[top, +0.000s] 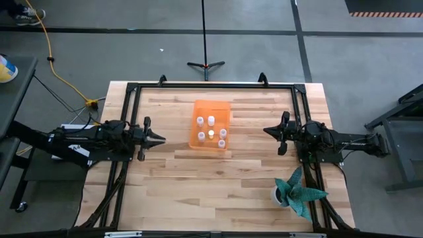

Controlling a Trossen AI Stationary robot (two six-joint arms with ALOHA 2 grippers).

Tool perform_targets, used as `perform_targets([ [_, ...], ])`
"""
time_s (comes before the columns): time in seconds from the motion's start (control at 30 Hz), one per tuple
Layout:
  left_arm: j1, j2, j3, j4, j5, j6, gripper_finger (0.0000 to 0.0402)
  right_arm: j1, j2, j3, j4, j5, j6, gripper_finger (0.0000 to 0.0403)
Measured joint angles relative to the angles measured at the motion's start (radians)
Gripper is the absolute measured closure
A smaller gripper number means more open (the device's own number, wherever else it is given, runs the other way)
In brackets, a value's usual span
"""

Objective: Pick and place pill bottles into a basket
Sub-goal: Return to Home Position

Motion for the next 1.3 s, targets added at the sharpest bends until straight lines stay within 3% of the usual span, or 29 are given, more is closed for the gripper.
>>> perform_targets([
  [0.2,0.0,0.0,0.0,-0.02,-0.103,0.003,0.0297,0.0,0.0,0.0,-0.001,0.0,0.002,0.0402],
  [0.37,0.0,0.0,0.0,-0.034,-0.106,-0.08,0.0295,0.0,0.0,0.0,-0.002,0.0,0.002,0.0402],
  [1.3,0.0,0.0,0.001,-0.03,-0.107,-0.077,0.0294,0.0,0.0,0.0,-0.005,0.0,0.002,0.0402],
])
